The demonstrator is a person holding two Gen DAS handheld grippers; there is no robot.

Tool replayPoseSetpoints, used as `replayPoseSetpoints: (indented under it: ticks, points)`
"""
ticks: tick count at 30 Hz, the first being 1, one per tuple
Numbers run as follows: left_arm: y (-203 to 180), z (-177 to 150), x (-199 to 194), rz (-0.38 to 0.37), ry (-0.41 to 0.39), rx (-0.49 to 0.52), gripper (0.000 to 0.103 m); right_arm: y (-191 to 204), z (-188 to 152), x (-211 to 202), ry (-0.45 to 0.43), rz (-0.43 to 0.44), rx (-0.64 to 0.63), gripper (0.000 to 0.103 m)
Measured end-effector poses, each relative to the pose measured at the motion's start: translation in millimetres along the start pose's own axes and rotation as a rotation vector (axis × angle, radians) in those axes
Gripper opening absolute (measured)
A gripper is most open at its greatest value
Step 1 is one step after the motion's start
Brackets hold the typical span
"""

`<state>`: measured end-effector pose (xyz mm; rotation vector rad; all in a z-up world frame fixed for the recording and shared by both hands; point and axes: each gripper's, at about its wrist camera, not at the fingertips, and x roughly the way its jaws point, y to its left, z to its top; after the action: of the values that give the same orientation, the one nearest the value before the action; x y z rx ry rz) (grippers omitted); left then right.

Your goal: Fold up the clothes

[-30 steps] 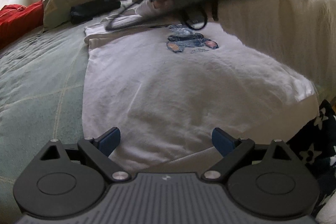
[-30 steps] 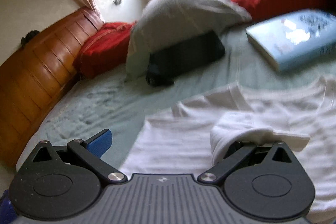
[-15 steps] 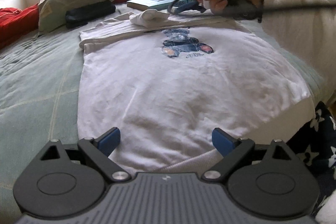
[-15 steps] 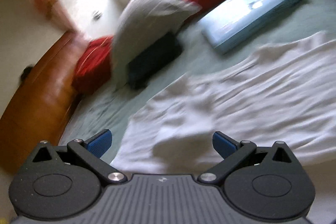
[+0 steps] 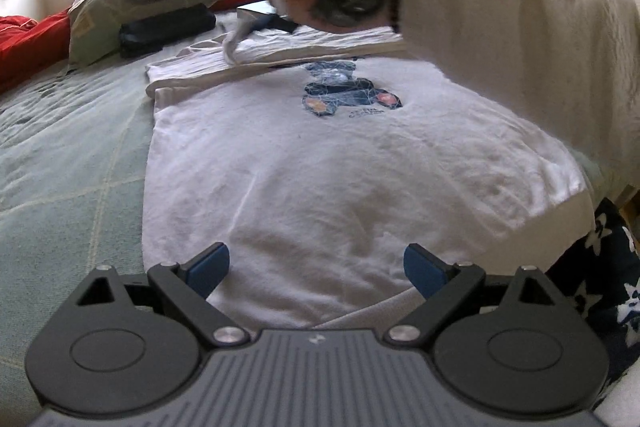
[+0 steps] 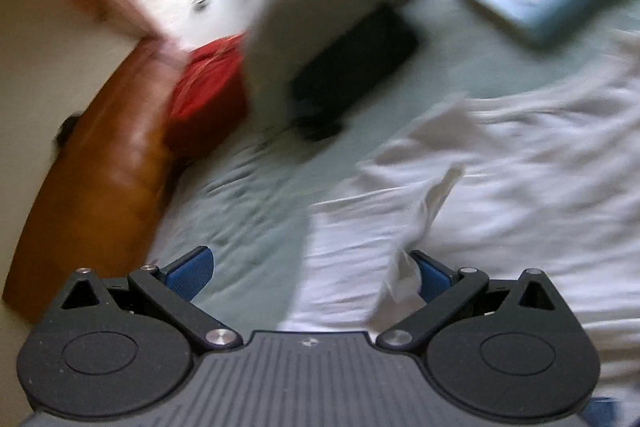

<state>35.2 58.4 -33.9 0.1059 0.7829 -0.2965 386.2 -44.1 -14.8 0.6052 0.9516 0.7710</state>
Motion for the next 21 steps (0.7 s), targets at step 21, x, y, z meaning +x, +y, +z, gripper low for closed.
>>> replayPoseSetpoints:
  ticks: [21]
  points:
    - [-8, 7, 2, 0.026, 0.016, 0.027, 0.094, -124, -16, -227, -0.27, -0.241, 0.037, 0.103]
